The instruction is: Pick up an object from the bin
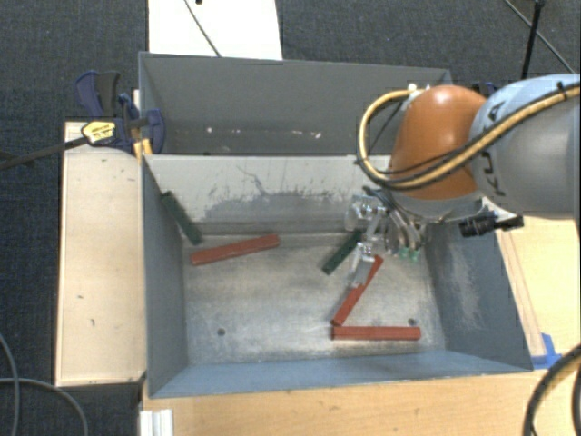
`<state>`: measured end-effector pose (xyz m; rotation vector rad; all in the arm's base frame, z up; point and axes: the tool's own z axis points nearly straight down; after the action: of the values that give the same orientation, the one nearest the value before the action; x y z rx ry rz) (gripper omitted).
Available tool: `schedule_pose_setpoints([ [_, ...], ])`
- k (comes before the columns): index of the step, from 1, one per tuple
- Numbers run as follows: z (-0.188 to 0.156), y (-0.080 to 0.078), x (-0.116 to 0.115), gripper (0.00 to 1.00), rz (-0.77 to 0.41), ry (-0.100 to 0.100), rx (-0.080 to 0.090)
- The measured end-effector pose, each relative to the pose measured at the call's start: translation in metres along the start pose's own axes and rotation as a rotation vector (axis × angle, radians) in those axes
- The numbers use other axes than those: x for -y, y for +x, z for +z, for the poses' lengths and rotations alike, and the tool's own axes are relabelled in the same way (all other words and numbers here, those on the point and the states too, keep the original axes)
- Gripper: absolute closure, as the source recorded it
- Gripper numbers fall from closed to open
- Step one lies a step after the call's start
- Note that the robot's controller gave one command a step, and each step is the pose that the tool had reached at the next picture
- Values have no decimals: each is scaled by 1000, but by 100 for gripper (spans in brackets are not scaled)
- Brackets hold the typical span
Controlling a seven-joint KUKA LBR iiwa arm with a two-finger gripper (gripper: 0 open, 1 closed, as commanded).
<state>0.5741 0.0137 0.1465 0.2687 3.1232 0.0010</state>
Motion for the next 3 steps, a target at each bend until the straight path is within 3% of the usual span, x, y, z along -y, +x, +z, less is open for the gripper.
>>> schedule_pose_setpoints([
  [1,78,52,-54,0,-562,-3,-10],
  [2,76,72,16,0,-922,-1,-8],
  [3,76,72,14,100,-921,-3,-6],
])
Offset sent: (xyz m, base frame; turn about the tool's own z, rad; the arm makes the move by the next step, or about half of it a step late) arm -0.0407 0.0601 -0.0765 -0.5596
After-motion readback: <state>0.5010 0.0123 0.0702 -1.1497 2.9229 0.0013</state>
